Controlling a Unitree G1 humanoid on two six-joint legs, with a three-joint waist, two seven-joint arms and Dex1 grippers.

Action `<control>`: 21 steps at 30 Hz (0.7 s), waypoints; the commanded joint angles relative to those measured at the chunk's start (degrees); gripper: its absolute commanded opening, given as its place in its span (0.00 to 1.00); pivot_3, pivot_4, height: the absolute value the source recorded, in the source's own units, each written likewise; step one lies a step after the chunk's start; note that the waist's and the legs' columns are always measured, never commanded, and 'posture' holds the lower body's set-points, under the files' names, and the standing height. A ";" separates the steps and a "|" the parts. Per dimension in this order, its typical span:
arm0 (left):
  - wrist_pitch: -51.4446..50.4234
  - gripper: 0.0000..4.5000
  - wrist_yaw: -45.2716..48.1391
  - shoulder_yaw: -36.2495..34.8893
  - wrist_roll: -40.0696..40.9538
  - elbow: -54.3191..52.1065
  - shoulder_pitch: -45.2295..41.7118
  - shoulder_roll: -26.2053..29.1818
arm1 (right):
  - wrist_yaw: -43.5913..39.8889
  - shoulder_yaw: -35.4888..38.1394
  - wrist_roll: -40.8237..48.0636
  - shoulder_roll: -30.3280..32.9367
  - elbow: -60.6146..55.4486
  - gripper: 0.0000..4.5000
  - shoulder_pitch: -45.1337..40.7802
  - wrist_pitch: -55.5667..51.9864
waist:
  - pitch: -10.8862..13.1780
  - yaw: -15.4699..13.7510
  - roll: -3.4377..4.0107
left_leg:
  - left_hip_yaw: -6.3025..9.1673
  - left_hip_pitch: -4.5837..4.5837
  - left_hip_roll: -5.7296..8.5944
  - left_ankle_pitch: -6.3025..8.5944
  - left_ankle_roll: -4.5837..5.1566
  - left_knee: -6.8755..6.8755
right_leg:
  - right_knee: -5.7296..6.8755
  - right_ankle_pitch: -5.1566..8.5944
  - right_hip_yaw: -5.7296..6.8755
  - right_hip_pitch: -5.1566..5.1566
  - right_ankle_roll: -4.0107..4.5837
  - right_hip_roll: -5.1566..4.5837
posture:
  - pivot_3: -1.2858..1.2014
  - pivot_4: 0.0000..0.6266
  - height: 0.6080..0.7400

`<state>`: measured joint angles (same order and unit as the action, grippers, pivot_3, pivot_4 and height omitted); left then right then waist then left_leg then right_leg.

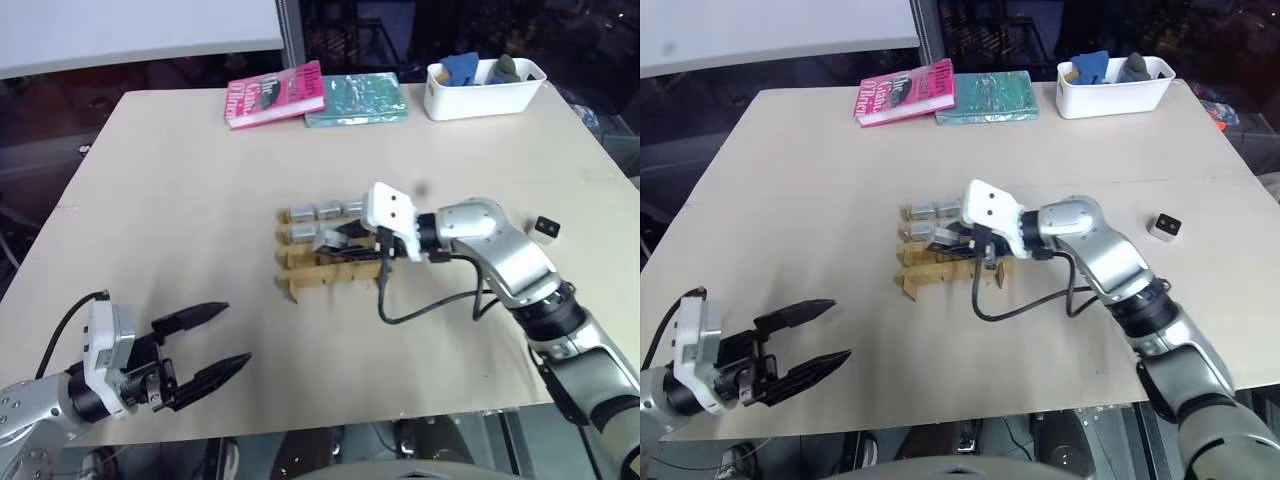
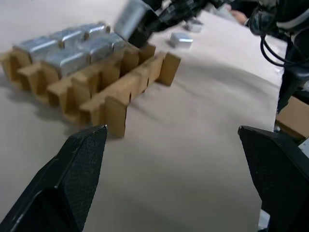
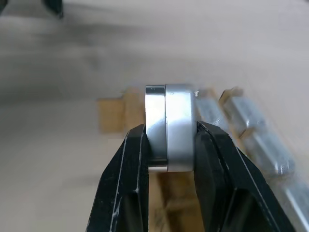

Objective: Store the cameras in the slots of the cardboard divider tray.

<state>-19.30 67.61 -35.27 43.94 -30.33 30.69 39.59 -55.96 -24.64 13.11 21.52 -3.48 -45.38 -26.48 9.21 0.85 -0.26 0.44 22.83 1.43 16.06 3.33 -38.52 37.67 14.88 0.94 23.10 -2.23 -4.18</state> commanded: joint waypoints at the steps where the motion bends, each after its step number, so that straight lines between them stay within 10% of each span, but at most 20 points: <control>1: 2.02 1.00 0.29 -1.73 -0.14 -0.60 1.22 -0.39 | 0.50 0.16 -1.29 -3.20 1.97 0.17 -2.79 2.17 | 0.00 0.00 0.00 | 0.00 0.00 0.00 0.00 0.00 0.02 | -0.01 0.00 0.00 0.01 0.00 0.00 | 0.52 0.24 1.00; 21: 4.50 1.00 -2.15 -1.85 -0.82 2.04 -0.06 -0.94 | 0.95 -2.81 -9.34 -10.66 10.16 0.17 -4.19 7.32 | 0.01 0.18 0.02 | -0.05 0.02 0.05 -0.05 -0.09 0.17 | -0.01 0.00 -0.06 0.16 0.00 0.03 | 0.52 0.24 1.00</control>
<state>-15.56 66.12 -36.17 42.95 -27.59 30.53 38.86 -55.43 -28.28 4.26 11.25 7.61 -47.91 -20.78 9.21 1.03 -0.24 0.40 22.85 1.49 16.00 3.24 -38.35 37.66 14.88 0.88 23.26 -2.23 -4.15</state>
